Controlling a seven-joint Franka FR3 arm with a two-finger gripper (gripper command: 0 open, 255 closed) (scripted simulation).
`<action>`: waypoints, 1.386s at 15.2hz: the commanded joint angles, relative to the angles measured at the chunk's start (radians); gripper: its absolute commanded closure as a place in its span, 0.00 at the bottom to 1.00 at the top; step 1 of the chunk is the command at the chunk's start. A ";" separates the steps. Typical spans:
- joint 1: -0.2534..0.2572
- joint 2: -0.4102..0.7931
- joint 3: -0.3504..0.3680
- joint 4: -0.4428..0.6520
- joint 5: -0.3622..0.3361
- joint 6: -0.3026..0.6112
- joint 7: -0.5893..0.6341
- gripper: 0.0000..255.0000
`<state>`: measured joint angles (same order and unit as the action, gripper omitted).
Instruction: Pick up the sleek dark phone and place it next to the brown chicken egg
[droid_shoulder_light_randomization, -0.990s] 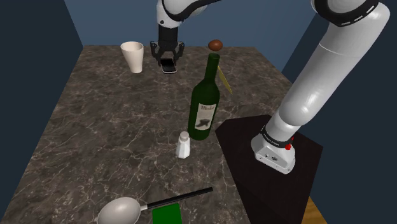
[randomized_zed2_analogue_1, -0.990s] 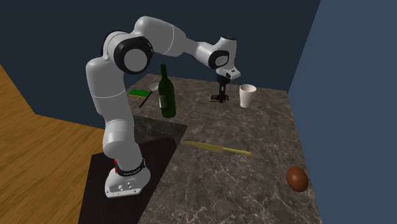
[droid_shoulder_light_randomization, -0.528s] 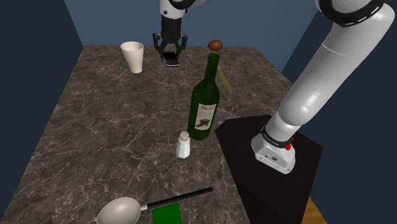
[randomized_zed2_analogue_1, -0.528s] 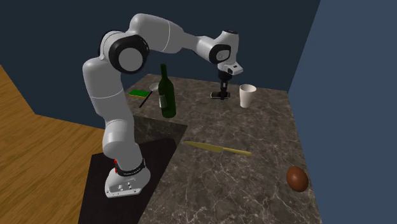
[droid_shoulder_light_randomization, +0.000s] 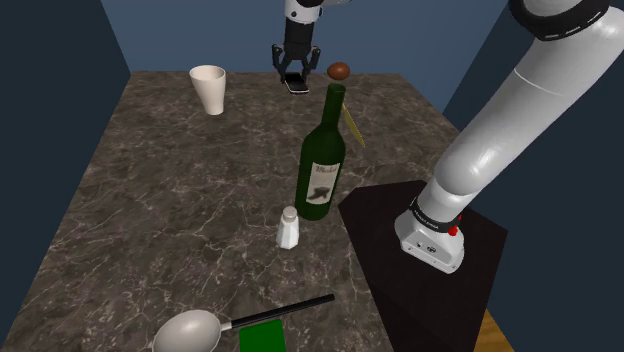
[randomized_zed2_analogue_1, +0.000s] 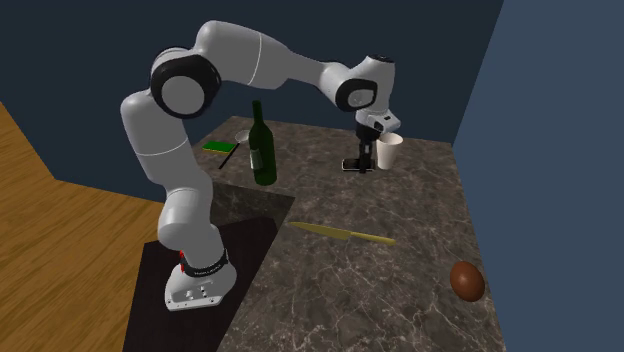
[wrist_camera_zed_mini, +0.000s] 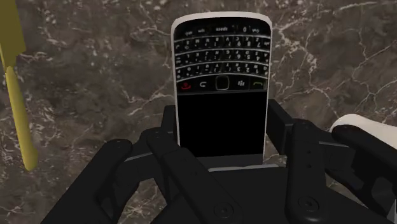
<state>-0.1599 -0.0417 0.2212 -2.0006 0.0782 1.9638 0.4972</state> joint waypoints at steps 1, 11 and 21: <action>-0.021 -0.015 -0.024 -0.013 0.003 -0.004 -0.048 1.00; -0.136 0.006 -0.150 0.014 -0.009 -0.026 -0.283 1.00; -0.250 0.120 -0.262 0.157 -0.014 -0.069 -0.505 1.00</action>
<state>-0.3983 0.0643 -0.0301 -1.8634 0.0638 1.9020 0.0155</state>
